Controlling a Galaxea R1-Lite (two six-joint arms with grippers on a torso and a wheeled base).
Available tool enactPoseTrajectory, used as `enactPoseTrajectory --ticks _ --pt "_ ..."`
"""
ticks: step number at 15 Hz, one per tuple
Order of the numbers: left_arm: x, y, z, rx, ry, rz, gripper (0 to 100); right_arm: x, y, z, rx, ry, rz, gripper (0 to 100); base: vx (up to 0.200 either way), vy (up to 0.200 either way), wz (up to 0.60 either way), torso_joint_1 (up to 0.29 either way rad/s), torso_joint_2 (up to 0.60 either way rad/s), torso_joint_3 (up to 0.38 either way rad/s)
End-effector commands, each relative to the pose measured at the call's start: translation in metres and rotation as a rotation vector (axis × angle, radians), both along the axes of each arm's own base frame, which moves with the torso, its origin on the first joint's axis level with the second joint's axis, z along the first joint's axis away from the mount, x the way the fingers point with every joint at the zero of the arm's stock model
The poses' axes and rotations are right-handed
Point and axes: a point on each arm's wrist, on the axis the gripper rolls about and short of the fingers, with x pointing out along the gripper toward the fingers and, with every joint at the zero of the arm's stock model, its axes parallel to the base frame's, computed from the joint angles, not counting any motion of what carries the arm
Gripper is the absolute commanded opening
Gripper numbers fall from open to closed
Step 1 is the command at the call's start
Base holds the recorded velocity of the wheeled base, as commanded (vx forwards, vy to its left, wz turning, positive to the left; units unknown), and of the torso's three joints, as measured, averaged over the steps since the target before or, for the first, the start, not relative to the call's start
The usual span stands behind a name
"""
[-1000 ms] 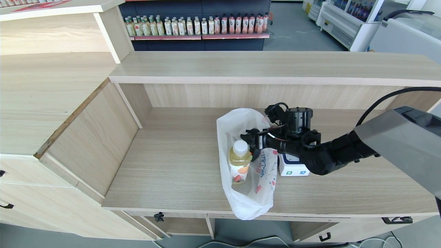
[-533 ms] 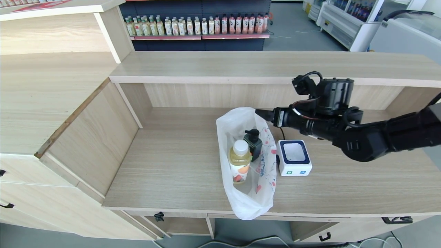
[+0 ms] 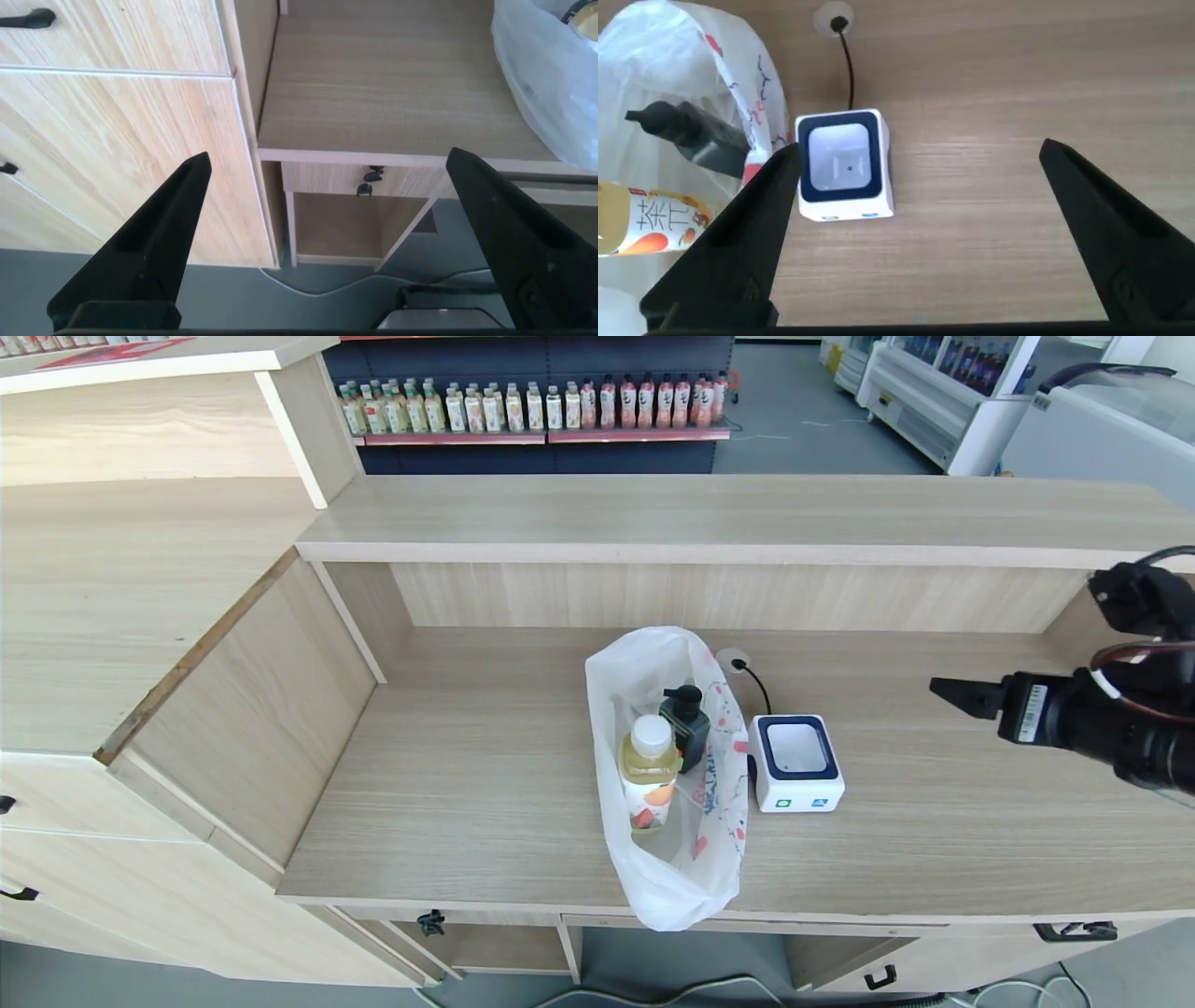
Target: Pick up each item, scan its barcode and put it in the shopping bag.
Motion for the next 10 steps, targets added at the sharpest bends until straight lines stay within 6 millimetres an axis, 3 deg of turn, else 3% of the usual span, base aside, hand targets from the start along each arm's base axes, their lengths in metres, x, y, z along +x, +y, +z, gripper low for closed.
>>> enactPoseTrajectory --ticks 1,2,6,10 --pt "0.000 0.000 0.000 -0.001 -0.001 0.000 100 -0.075 -0.017 -0.006 -0.001 -0.031 -0.069 100 0.000 0.000 0.00 0.000 0.00 0.000" --pt "0.000 0.000 0.000 0.001 0.001 0.001 100 -0.089 -0.018 -0.012 -0.001 -0.020 -0.076 100 0.000 0.000 0.00 0.000 0.00 0.000" --pt "0.000 0.000 0.000 0.005 0.001 0.001 100 -0.130 -0.024 -0.044 -0.028 -0.001 -0.201 100 0.000 -0.200 0.00 0.001 0.00 0.004" --pt "0.000 0.000 0.000 0.005 0.001 0.000 100 -0.175 -0.026 -0.073 -0.017 -0.069 -0.204 100 0.000 -0.200 0.00 0.007 0.00 0.004"
